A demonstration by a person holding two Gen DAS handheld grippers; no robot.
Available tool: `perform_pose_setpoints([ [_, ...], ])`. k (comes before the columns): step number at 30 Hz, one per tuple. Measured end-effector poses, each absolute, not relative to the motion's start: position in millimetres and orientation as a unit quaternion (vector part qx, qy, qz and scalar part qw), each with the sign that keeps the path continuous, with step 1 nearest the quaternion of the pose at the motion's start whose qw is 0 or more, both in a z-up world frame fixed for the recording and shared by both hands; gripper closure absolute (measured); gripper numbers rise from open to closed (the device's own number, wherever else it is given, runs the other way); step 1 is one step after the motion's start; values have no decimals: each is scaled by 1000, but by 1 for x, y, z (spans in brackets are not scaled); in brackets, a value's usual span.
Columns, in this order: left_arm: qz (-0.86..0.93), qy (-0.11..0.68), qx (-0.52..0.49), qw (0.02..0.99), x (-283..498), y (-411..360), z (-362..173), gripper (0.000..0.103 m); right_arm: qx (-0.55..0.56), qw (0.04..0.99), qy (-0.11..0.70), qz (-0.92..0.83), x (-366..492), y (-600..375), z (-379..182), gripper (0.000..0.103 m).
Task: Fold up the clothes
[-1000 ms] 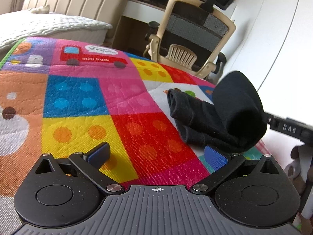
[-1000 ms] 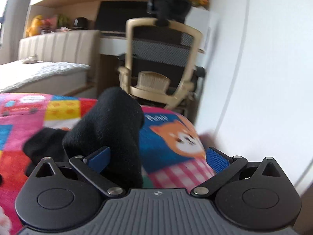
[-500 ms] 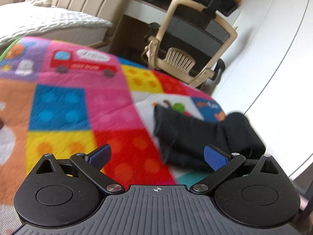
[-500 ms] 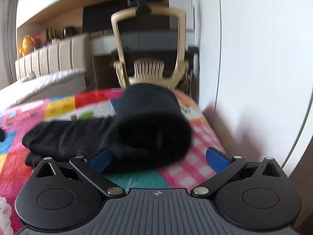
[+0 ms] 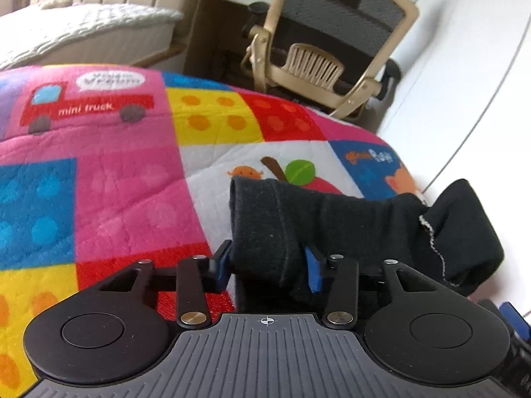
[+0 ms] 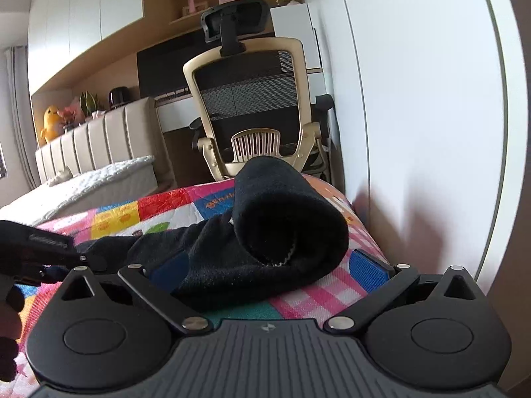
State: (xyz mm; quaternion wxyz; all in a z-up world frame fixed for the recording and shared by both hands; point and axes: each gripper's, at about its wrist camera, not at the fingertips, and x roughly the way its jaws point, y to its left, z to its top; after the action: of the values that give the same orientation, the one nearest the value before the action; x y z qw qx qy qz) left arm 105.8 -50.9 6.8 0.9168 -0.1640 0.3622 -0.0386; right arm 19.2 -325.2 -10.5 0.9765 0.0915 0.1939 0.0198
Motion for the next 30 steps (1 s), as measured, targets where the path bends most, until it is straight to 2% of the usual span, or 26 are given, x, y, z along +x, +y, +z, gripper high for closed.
perform_pose_setpoints([
  [8,31,322,-76,943,71,-17,19,61,96,975,197,21,20,-327,-12,0],
  [22,62,314,-75,944,43,33,21,61,90,974,210,9,22,-323,-10,0],
  [25,74,312,-83,943,36,47,22,61,59,976,208,17,18,-309,-2,0],
  [30,83,314,-84,942,35,61,20,60,-87,980,150,95,15,-237,19,0],
])
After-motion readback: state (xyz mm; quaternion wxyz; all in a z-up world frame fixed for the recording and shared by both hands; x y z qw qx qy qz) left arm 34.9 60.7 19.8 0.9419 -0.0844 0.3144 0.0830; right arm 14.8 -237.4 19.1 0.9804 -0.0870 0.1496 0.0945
